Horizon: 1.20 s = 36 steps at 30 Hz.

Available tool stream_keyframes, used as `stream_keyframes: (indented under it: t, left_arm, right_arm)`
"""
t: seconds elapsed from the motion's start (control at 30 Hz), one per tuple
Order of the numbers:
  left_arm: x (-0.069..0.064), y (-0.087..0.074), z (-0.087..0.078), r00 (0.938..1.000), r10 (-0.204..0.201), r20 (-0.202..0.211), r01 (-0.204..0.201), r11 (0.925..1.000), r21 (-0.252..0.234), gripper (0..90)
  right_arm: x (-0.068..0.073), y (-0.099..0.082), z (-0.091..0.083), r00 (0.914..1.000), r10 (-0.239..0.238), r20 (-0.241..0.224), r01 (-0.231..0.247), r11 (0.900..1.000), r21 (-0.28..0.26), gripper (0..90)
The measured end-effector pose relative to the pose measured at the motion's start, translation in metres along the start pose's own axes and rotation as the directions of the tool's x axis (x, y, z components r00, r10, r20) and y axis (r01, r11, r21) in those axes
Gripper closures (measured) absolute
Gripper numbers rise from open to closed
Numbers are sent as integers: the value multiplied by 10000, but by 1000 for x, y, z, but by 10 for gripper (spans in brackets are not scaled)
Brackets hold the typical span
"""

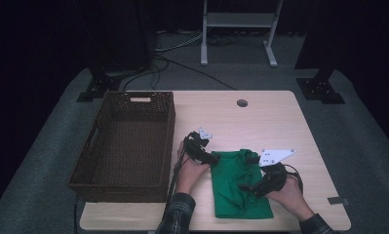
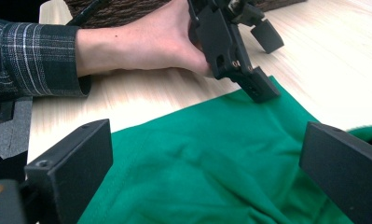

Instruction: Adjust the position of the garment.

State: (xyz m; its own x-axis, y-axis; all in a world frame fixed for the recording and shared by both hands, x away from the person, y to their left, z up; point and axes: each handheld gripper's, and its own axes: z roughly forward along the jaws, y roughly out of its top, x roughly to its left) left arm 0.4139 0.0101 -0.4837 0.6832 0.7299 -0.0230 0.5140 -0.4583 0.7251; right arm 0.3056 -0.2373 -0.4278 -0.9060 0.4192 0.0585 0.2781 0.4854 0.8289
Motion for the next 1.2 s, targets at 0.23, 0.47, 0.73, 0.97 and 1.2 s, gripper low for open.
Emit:
stream_keyframes:
  t: [0.23,0.47,0.73,0.97,1.2]
  left_arm:
    - [0,0,0,10000,3,-1,-3,10000,3,0]
    - [0,0,0,10000,-5,3,5,10000,-3,0]
    - [0,0,0,10000,7,0,-7,10000,5,0]
    - [0,0,0,10000,-1,-1,1,10000,-1,0]
    - [0,0,0,10000,2,-2,-2,10000,2,0]
  right_arm:
    - [3,5,11,9998,-66,-198,67,10000,56,25]
    - [6,8,21,9988,-139,-463,145,9998,122,55]
    - [12,6,33,9959,-320,-852,349,9988,330,143]
    - [18,7,49,9925,-506,-1112,587,9958,704,302]
    - [25,9,58,9873,-725,-1414,883,9901,1091,418]
